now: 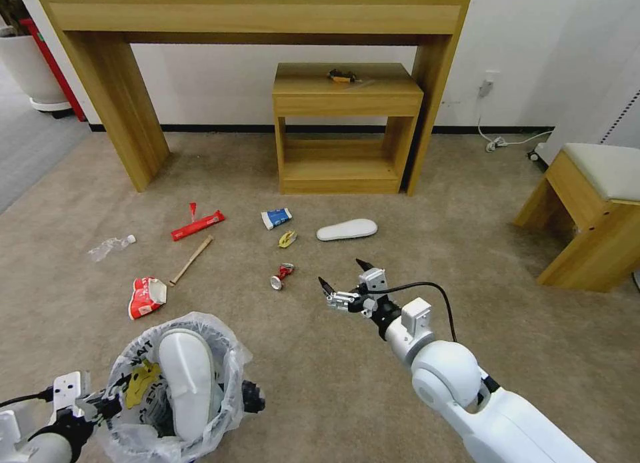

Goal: Pick up the trash bin and place the garbage on the floor into it.

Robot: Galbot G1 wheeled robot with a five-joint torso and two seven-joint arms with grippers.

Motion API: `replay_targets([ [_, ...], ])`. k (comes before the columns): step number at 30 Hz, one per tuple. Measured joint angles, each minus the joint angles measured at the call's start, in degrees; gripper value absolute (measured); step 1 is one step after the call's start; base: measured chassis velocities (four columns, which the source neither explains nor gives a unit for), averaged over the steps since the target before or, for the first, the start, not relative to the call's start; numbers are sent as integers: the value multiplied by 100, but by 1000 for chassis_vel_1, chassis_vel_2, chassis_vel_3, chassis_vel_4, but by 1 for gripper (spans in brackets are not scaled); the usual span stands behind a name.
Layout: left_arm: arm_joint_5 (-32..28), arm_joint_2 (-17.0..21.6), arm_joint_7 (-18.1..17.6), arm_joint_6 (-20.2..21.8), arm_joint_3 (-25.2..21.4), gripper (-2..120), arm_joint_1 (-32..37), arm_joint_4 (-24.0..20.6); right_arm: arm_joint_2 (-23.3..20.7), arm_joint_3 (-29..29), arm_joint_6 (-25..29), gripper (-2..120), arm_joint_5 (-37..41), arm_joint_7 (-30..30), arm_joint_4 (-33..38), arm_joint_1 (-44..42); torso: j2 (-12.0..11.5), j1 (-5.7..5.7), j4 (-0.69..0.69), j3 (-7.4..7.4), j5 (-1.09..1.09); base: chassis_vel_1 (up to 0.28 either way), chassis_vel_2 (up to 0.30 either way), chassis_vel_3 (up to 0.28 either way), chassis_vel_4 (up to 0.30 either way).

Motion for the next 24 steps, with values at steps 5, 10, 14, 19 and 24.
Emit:
replay_targets([
  [5,0,-3,0,0,3,1,18,-42,131,-33,34,100,-13,120,-146,39,0,0,0,0,0,0,0,0,0],
  [10,-7,-16,0,2,28,1,11,-86,211,-68,116,100,-30,184,-262,43,0,0,0,0,0,31,24,-35,-38],
  [14,-8,-12,-4,2,49,1,-1,-122,241,-82,137,100,-32,197,-307,58,0,1,0,0,-1,130,121,-135,-140],
  [19,-8,-4,-6,2,66,1,-3,-149,270,-97,137,100,-20,198,-358,113,0,0,0,0,2,206,207,-212,-214],
  [24,-1,-19,-8,4,76,1,3,-155,332,-140,126,100,-14,179,-412,151,0,0,1,0,1,243,261,-245,-240],
])
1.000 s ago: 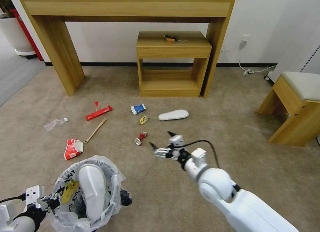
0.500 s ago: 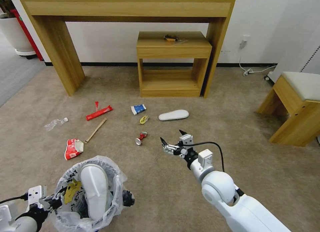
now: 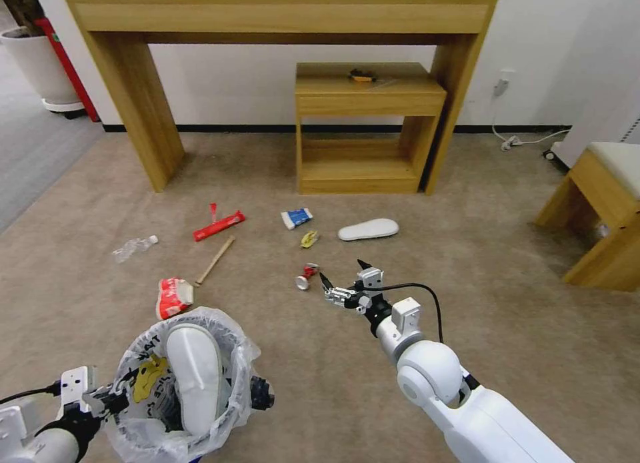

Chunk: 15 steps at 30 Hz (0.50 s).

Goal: Pick up the trash bin and place the garbage on the floor into it.

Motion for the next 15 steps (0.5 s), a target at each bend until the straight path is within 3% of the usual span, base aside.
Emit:
replay_targets([
  [15,8,-5,5,0,21,1,-17,-19,99,-25,-29,100,34,-21,-97,44,0,0,0,1,-2,229,319,-230,-323],
])
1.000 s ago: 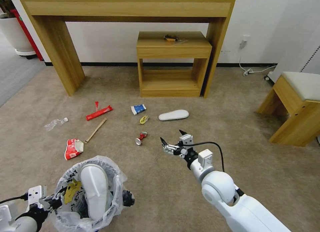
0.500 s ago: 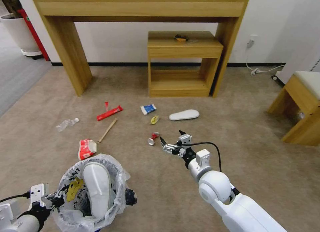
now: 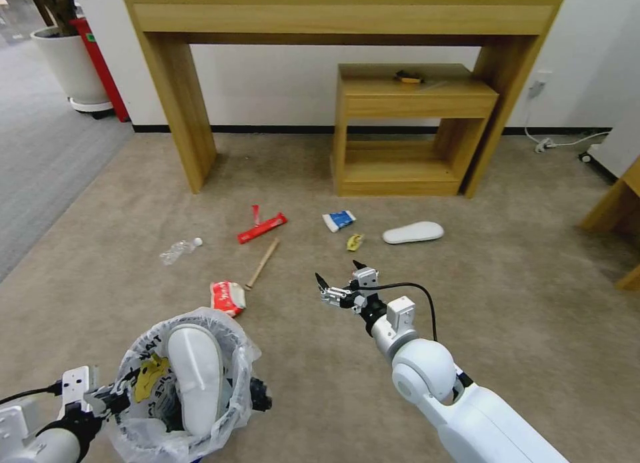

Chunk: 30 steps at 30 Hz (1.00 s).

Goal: Pick up the trash bin and place the garbage on the floor into it.

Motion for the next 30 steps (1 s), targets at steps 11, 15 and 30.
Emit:
replay_targets([
  [11,11,2,8,-2,-14,1,0,56,48,40,-3,100,-7,-18,-89,-12,0,0,0,-1,-6,194,324,-191,-325],
  [15,28,-9,20,-2,-1,1,-10,71,58,39,-7,100,-2,-18,-106,-2,0,0,0,0,-1,196,324,-199,-325],
  [30,56,-3,99,-3,-27,1,-4,121,113,107,-31,100,69,-25,-450,114,0,0,0,-1,-7,185,315,-191,-317],
])
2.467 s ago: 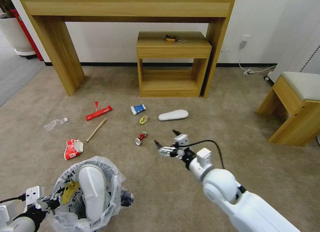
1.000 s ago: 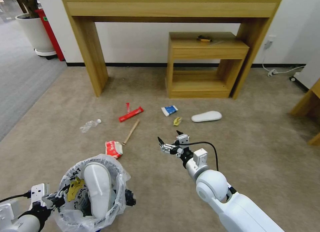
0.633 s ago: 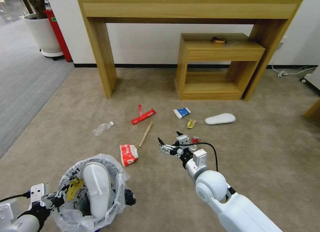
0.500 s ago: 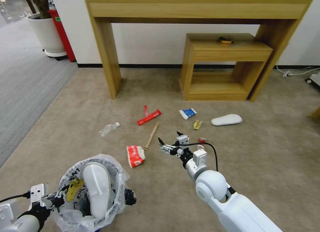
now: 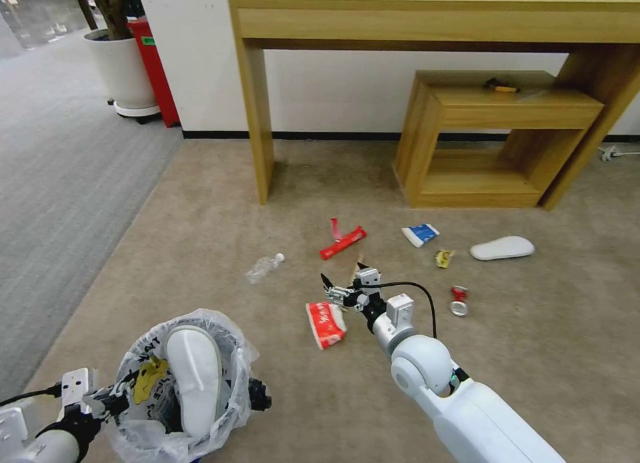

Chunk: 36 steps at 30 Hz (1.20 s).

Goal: Pick up the trash bin and place the garbage on the floor into it.

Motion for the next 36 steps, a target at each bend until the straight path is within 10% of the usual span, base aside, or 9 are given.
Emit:
replay_targets([
  [13,11,-9,45,-32,-38,1,24,22,126,-2,-455,100,79,51,-324,-26,-1,0,0,2,8,-20,220,23,-218],
  [36,56,-78,13,-61,-2,1,30,-3,894,201,-1268,96,276,-494,-3127,323,0,-1,0,0,7,-2,1,3,-4],
])
